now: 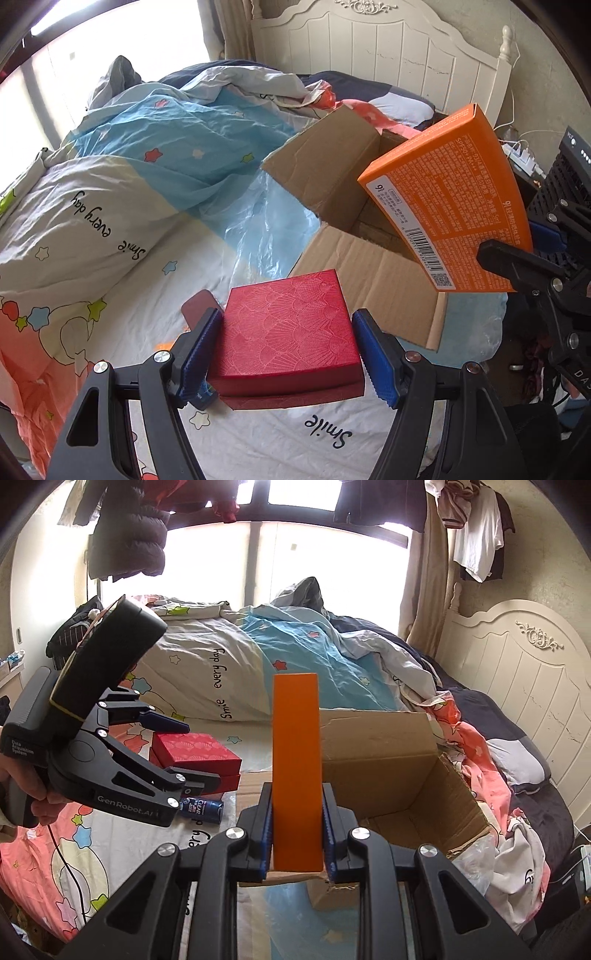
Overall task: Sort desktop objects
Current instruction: 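Carry the orange box and red box with both tools over the cardboard box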
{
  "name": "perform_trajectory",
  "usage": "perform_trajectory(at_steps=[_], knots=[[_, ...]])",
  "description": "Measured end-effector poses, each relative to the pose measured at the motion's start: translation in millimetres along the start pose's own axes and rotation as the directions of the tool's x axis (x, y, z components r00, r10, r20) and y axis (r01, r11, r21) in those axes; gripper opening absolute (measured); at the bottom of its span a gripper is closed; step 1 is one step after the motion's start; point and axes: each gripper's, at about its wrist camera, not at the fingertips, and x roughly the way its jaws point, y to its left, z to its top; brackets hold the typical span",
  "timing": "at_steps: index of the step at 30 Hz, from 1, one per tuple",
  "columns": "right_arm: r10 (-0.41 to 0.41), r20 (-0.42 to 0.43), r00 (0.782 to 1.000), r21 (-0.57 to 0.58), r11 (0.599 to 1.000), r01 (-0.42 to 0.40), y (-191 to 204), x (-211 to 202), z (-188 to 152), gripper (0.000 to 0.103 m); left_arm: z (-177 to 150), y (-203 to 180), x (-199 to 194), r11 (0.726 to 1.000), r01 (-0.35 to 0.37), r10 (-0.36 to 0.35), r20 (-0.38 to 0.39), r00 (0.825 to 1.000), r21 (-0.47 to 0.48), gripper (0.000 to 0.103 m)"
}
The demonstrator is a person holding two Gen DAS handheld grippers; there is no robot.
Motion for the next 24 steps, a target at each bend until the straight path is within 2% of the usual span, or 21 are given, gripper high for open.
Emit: perform_trajectory(at_steps=[9,24], knots=[[-0.048,-0.001,0.999,0.041,0.998,0.048,-37.8,3.8,-4.3,0.021,41.3,-27.9,5.3,0.998,0.022,-0.024,0.045,0.999,0.051,0.074],[-0.088,-0.048,0.995,0.089,0.992,0.092,-68.1,20.3,-25.0,0.021,61.1,-71.2,42.1,0.994,0.081,-0.083,0.036,0.996,0.071,0.074]])
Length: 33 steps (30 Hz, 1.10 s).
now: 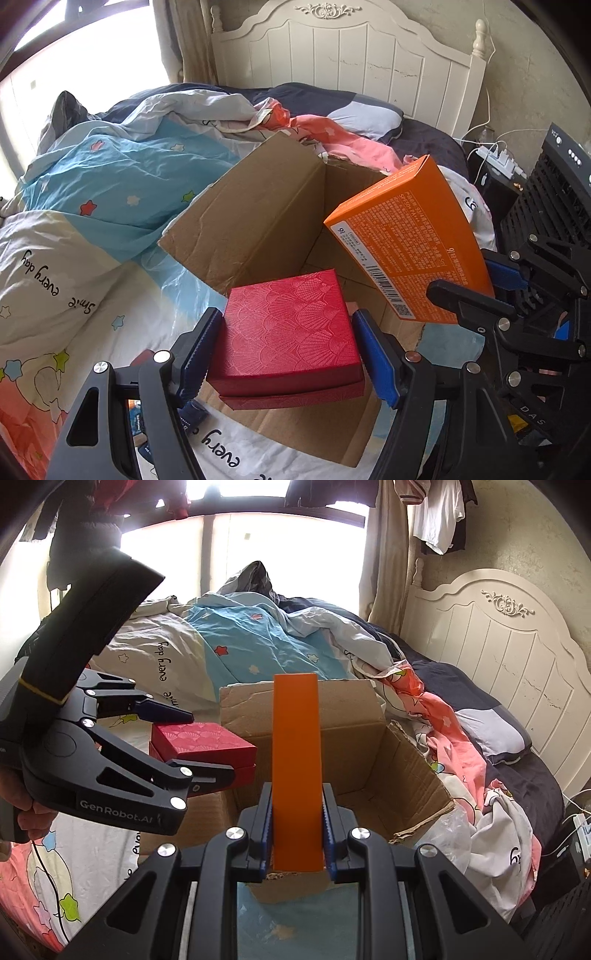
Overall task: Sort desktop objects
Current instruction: 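Carry the orange box and red box with both tools over the cardboard box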
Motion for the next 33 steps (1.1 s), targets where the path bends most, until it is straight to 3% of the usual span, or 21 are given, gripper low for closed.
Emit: perform_trajectory(at_steps=[20,33], knots=[[-0.012,-0.07,0.997,0.08,0.997,0.018,-29.7,29.4,-13.9,0.021,17.9,-20.4,47.3,0.999,0.026,-0.025,-0.033,0.999,0.042,0.074],[-0.047,-0.064,0.997,0.069,0.996,0.051,-36.4,28.6,-13.6,0.021,27.4,-33.9,63.9,0.996,0.042,-0.039,-0.033,0.999,0.074,0.074]])
